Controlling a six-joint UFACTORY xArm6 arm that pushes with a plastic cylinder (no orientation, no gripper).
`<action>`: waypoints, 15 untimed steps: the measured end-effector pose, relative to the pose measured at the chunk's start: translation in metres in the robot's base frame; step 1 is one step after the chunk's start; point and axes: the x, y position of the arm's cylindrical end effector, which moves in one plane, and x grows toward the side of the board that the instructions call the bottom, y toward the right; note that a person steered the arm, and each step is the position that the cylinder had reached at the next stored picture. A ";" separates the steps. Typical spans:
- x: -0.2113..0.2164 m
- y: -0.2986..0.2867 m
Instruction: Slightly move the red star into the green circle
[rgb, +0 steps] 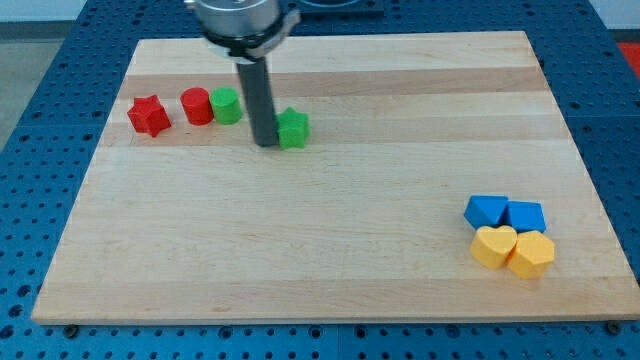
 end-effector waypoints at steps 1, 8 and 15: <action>-0.004 0.034; -0.039 -0.215; -0.034 -0.035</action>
